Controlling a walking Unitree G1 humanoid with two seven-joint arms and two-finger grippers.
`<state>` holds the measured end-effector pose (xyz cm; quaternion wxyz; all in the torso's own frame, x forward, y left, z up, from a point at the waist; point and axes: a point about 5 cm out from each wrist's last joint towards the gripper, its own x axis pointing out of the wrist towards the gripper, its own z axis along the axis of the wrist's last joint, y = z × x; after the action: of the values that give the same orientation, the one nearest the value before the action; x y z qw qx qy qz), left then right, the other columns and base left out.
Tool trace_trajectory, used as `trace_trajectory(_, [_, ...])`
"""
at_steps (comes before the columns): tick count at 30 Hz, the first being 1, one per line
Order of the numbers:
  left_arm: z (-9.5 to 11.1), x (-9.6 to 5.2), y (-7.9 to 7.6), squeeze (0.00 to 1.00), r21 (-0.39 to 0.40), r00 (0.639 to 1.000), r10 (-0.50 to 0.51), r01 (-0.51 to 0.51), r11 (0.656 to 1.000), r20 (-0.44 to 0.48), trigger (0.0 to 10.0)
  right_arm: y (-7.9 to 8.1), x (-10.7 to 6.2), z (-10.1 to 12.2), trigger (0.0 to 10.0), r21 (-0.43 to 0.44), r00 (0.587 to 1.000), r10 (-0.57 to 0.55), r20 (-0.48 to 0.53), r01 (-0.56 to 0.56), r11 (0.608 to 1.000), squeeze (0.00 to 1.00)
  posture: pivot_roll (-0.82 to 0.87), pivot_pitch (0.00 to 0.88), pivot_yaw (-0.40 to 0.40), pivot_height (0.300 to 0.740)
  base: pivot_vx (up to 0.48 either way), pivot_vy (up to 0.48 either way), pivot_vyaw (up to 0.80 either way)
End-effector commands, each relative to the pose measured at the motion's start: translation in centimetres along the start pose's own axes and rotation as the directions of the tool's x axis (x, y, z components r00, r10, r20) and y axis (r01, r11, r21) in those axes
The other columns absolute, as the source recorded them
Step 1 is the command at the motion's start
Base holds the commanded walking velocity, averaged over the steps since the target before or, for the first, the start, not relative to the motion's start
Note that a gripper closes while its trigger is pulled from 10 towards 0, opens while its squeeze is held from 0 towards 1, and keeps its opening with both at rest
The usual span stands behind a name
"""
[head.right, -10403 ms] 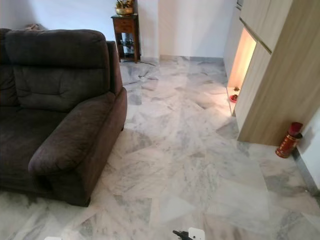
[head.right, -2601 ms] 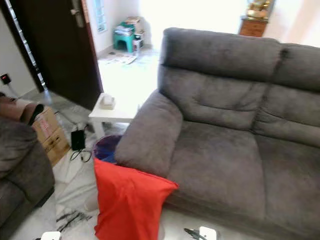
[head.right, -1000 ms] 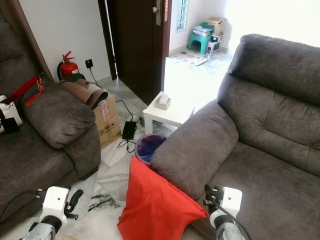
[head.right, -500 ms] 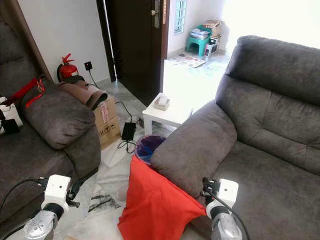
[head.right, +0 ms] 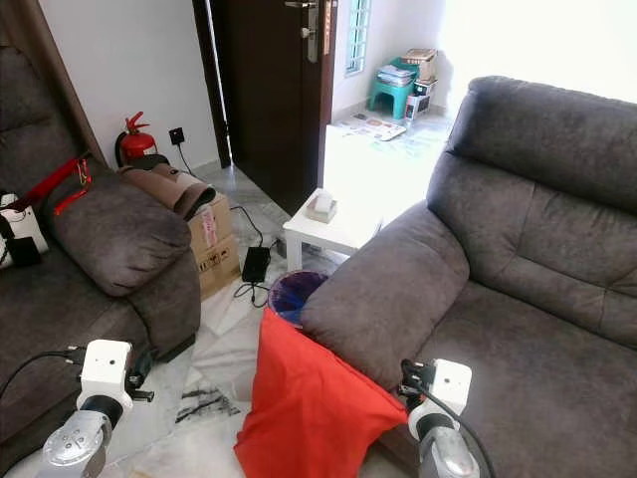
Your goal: Move the pillow to the sofa from floor
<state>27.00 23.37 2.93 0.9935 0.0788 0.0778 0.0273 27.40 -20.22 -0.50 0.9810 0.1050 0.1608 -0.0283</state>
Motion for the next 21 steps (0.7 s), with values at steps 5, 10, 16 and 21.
trace_trajectory(5, [-0.1,0.1,-0.3,0.00,0.000,1.000,-0.023,0.023,1.000,-0.015,10.0,0.1,0.1,0.0,10.0,-0.009,1.000,0.003,-0.008,-0.003,1.000,0.00,0.12,0.000,-0.005,0.675,0.000,0.000,0.00])
trace_trajectory(10, [-1.3,-0.5,-1.2,0.00,0.146,0.991,-0.106,0.116,0.982,-0.077,10.0,0.2,0.1,-0.4,10.0,-0.030,0.999,0.007,-0.039,-0.008,1.000,0.00,0.11,0.000,-0.002,0.675,0.000,0.000,0.00])
trace_trajectory(16, [-1.5,-0.8,-1.0,0.00,0.110,0.993,-0.094,0.102,0.989,-0.073,10.0,-0.5,0.0,0.2,10.0,-0.038,1.000,-0.003,-0.005,0.003,0.999,0.00,0.11,0.003,-0.005,0.656,0.000,0.000,0.00])
trace_trajectory(21, [-1.2,-0.7,-0.7,0.00,0.103,0.996,-0.059,0.065,0.993,-0.061,10.0,-0.3,-0.1,0.0,10.0,-0.075,0.999,0.042,-0.029,-0.044,0.996,0.00,0.11,0.007,-0.006,0.656,0.000,0.000,0.00])
